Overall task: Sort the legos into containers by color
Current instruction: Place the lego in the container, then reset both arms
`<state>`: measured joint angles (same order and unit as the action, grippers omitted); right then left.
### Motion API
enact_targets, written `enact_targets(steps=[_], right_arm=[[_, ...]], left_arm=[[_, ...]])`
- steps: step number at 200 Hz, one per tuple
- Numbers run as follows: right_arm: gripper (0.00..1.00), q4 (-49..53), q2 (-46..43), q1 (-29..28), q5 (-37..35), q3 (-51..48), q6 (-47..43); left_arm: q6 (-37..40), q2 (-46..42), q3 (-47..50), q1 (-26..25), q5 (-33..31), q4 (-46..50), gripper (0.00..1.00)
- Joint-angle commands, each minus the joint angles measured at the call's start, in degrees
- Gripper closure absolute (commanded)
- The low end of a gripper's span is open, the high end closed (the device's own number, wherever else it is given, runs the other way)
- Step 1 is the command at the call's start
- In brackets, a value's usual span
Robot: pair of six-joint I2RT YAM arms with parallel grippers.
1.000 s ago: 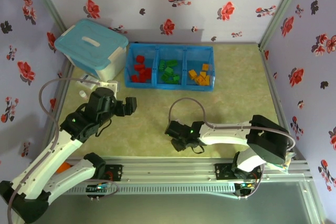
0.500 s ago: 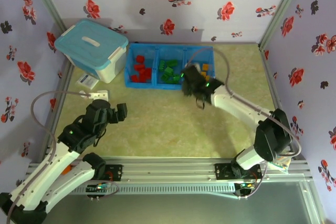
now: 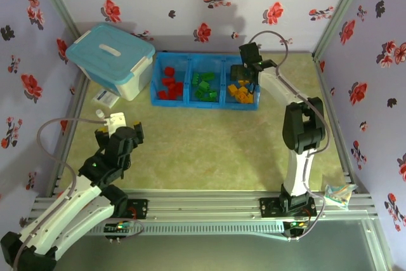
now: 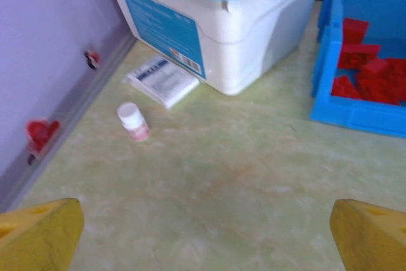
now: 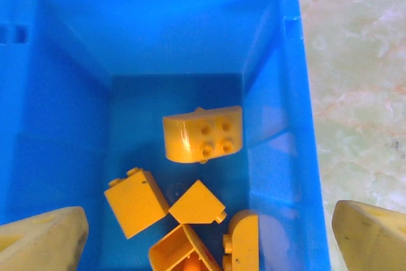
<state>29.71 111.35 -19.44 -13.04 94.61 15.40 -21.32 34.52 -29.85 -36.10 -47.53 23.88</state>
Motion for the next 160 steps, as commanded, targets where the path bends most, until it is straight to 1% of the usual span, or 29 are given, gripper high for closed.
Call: enact_targets(steps=[1,16,19,24,34,41,53,59,65,69,78,85,96,105,114,121,131,141,160], right_arm=[[0.01,-6.57,-16.01,-0.43,-1.96,-10.64,0.84],[0.01,-11.65,-26.72,-0.42,-5.58,-23.77,1.46],[0.01,-12.31,-28.78,-0.47,-5.75,-26.42,1.10],[0.01,-14.09,-32.36,-0.42,-8.03,-30.68,-0.30],[0.01,-19.87,-39.64,-0.68,-10.87,-41.90,-3.76],[0.01,-21.51,-44.25,-0.42,-12.02,-48.15,-4.30],[0.01,-23.49,-50.56,0.35,-14.93,-57.03,-4.41],[0.01,-25.20,-53.04,0.46,-17.74,-60.77,-4.70],[0.01,-28.10,-55.22,0.54,-20.45,-65.60,-4.68],[0.01,-30.65,-56.50,0.61,-22.09,-68.25,-4.87],[0.01,-35.63,-58.41,0.78,-24.14,-72.88,-7.04],[0.01,-41.34,-58.70,1.50,-26.61,-76.33,-7.41],[0.01,-47.57,-57.66,4.02,-26.78,-79.69,-6.34],[0.01,-51.81,-55.62,7.13,-23.85,-80.74,-6.44],[0.01,-50.91,-54.04,9.50,-19.76,-79.41,-7.02],[0.01,-57.22,-52.30,10.39,-18.89,-80.70,-9.01],[0.01,-67.13,-48.65,11.49,-19.73,-82.64,-10.44],[0.01,-76.87,-43.60,14.17,-17.16,-83.74,-9.45],[0.01,-84.05,-34.53,15.76,-13.69,-81.23,-7.66]], left_arm=[[9.48,-0.48,3.16,0.54,-9.97,-12.45,0.00],[15.01,-0.77,7.05,0.80,-11.91,-20.22,0.00],[16.22,-0.77,7.95,0.91,-12.15,-21.85,0.00],[17.61,-0.71,9.15,1.17,-12.62,-24.07,0.00],[19.01,-0.66,11.42,1.91,-13.01,-27.42,0.00],[18.99,-0.52,12.34,2.63,-12.79,-29.62,0.00],[19.12,0.09,16.14,4.11,-11.17,-34.16,0.00],[19.08,0.87,17.66,5.16,-10.16,-36.88,0.00],[19.12,1.87,18.85,6.36,-8.81,-39.92,0.00],[20.75,2.62,19.83,7.26,-7.40,-42.23,0.00],[20.66,4.62,21.59,9.61,-3.89,-47.61,0.00],[19.93,6.76,22.44,11.70,-1.44,-51.24,0.00],[19.83,10.76,22.86,14.67,2.03,-55.58,0.00],[19.83,14.82,22.85,17.08,4.10,-59.54,0.00],[19.83,19.17,23.41,19.33,7.36,-64.56,0.00],[19.83,22.52,23.68,20.97,9.19,-69.41,0.00],[19.84,26.70,23.52,22.27,10.86,-74.49,0.00],[19.83,31.58,23.27,24.26,12.94,-80.09,0.00],[19.83,40.62,21.71,27.33,14.81,-89.55,0.00]])
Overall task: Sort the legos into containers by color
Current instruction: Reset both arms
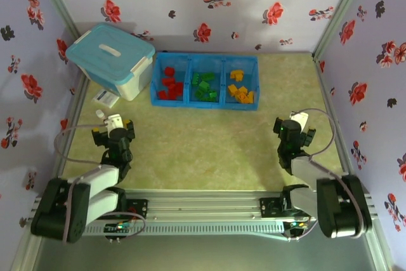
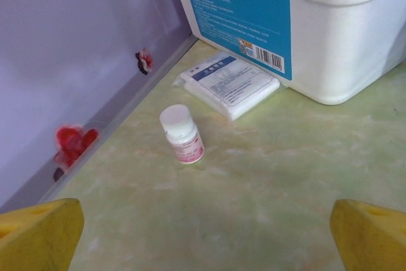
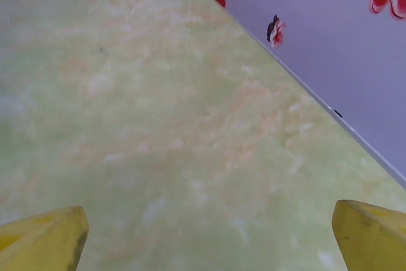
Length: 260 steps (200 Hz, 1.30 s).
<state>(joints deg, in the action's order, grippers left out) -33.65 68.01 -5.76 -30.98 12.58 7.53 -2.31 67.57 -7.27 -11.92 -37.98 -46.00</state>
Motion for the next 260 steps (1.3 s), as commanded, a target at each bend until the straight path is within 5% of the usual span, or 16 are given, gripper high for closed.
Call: enact_targets(steps=[1,31,62,75,85,101,116,260], right_arm=[[0.01,-21.25,9.38,2.11,4.52,0.83,0.34],[0.01,-45.92,25.25,1.75,8.26,-2.96,-2.49],[0.01,-37.33,22.96,1.54,8.65,0.12,-2.82],[0.01,-27.54,22.14,1.73,6.31,5.22,-1.51],[0.01,-13.49,20.44,2.63,8.61,10.40,0.18],[0.01,-22.59,22.59,3.08,8.52,7.78,-0.80],[0.01,-17.00,20.60,3.00,9.07,8.90,-0.18],[0.01,-18.82,21.34,2.97,10.62,8.61,-1.11]], left_arm=[[0.90,8.01,-1.02,3.28,5.49,-19.97,0.00],[0.04,17.37,-4.04,7.39,14.61,-22.09,0.00],[2.24,23.53,-7.20,9.44,22.17,-24.34,0.00],[0.81,19.86,-13.66,10.34,23.70,-6.91,0.00],[0.81,21.12,-14.52,10.67,24.24,-6.75,0.00],[-0.73,21.06,-14.49,11.05,24.19,-6.68,0.00],[-0.60,21.03,-14.44,10.96,24.19,-6.71,0.00],[-0.42,20.99,-15.23,11.30,26.60,-5.06,0.00]])
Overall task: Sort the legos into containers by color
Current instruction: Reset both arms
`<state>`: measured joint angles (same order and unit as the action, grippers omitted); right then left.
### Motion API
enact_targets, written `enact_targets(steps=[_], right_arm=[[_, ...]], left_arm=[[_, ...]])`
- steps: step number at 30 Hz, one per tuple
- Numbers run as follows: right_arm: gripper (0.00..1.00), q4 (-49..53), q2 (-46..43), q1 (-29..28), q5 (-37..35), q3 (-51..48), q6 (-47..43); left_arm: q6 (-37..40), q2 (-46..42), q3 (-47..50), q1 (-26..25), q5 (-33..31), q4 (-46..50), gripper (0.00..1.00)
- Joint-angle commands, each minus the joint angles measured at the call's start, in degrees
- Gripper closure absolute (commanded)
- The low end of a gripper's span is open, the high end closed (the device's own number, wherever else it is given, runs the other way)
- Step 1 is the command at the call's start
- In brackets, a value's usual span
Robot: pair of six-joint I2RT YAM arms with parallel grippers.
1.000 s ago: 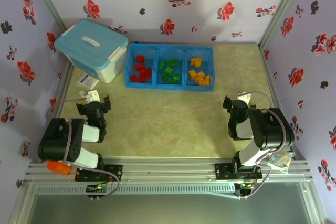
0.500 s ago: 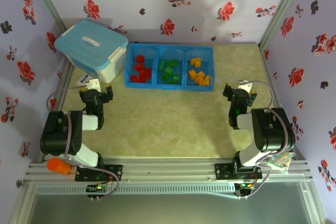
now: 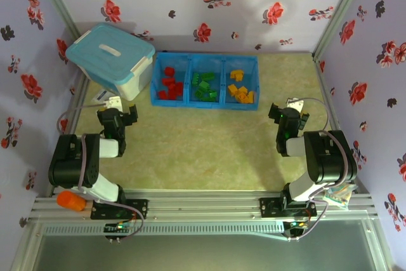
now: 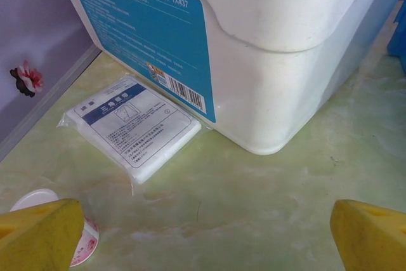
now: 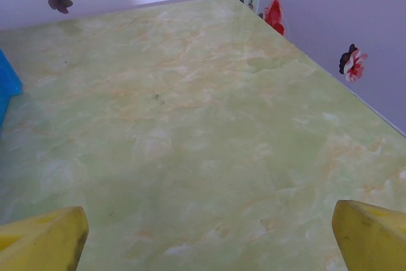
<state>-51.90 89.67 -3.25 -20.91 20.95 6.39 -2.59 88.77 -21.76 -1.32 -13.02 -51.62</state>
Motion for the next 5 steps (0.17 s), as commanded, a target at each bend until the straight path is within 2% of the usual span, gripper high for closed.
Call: enact_targets(steps=[1,5], right_arm=[[0.01,-0.53,-0.34,0.44,0.46,0.26,0.02],[0.01,-0.49,-0.37,0.44,0.57,0.24,0.02]], left_arm=[[-0.13,-0.24,-0.74,0.75,1.66,0.55,0.00],[0.03,-0.19,-0.44,0.74,1.77,-0.02,0.00]])
